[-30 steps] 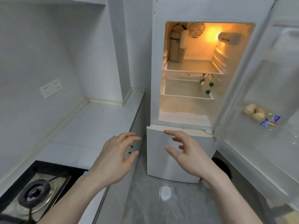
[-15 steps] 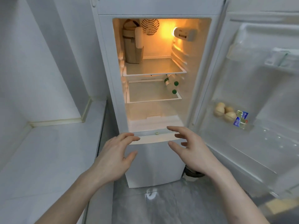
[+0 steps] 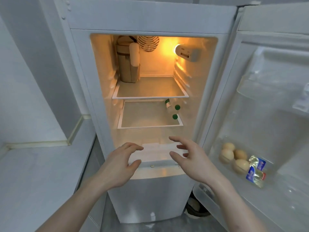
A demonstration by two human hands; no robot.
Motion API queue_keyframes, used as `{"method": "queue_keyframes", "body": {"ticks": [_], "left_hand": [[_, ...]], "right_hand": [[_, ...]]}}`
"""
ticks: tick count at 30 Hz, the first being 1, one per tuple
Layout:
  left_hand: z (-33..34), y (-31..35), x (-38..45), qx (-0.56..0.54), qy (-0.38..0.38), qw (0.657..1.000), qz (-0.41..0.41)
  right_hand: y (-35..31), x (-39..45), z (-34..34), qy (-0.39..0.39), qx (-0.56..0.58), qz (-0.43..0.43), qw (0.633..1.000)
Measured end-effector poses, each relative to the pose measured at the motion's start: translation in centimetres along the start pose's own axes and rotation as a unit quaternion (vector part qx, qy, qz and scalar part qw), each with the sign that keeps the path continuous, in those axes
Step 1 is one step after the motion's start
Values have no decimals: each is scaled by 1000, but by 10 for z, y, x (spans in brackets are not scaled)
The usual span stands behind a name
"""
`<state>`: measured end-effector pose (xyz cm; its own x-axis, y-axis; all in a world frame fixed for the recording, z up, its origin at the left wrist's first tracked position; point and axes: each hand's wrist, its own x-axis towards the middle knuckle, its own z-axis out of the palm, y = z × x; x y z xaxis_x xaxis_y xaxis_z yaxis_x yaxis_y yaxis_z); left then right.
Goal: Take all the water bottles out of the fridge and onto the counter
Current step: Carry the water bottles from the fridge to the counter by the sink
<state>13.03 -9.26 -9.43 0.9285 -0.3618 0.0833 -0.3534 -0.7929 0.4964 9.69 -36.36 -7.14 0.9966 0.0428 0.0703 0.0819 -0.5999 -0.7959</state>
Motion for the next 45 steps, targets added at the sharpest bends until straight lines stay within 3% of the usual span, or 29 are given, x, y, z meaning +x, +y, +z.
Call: {"method": "queue_keyframes", "body": {"ticks": [10,16,26,38,42,45], "left_hand": [[31,15,157,-76,-41,996,-8],[56,24,269,-173,-99,978,-68],[106,31,394,-381,-158,887,-208],[123,41,454,-567,-123,761,-290],[124,38,458,-588,-87,754,-280],[113,25,445,-628,-67,721,-287]], "right_hand": [[41,74,-21,17,-7,22,1000],[53,108,-15,44,-9,45,998],[67,153,-1,102,0,98,990],[81,167,10,126,2,158,979],[85,172,12,130,7,166,978],[88,182,15,131,18,172,976]]}}
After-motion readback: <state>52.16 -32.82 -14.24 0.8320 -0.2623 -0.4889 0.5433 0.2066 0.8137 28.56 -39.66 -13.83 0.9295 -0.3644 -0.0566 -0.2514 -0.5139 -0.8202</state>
